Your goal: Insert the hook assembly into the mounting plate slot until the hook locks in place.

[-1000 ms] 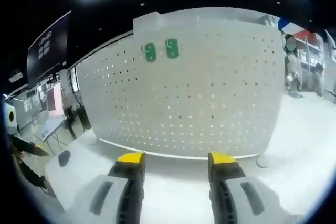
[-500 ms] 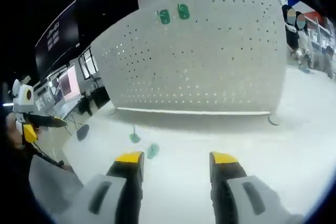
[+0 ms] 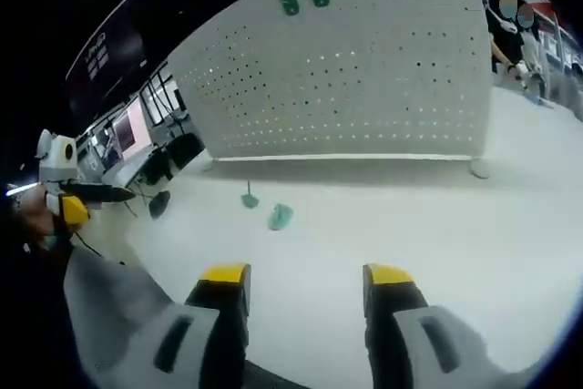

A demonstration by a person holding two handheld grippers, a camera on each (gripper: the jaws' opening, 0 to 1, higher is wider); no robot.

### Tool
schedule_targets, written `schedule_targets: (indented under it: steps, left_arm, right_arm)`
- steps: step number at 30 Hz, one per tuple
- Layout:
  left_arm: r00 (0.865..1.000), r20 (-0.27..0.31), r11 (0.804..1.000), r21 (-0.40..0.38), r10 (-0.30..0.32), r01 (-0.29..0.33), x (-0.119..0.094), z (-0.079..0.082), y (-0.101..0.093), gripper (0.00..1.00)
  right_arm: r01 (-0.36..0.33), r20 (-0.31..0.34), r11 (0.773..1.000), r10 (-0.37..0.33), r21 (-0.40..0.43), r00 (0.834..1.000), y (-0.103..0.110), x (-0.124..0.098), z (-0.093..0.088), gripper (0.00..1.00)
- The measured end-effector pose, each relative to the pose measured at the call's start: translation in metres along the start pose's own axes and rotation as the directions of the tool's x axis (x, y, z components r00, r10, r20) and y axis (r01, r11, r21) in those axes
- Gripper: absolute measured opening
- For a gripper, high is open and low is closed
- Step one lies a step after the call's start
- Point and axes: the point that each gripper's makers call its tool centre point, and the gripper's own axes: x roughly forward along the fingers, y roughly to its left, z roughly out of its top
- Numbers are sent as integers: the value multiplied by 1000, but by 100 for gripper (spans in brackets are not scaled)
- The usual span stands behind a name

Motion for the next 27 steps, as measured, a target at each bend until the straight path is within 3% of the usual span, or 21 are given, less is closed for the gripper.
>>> schedule_targets:
  steps: [7,18,27]
  left_arm:
    - [1000,-3,1000,-10,1,-1,0,-3,1,100]
    - [1000,-18,1000,-17,-1,0,-1,-8,4,100]
    - [1000,-26,1000,-30,3,-4,0,-9,12,100]
  right_arm:
    - [-23,-34,1000,23,8,999,3,6,-7,45]
    - [-102,-52,994,100,-35,994,24,35,6,43]
    - [-236,-107,965,224,-114,969,61,77,25,41]
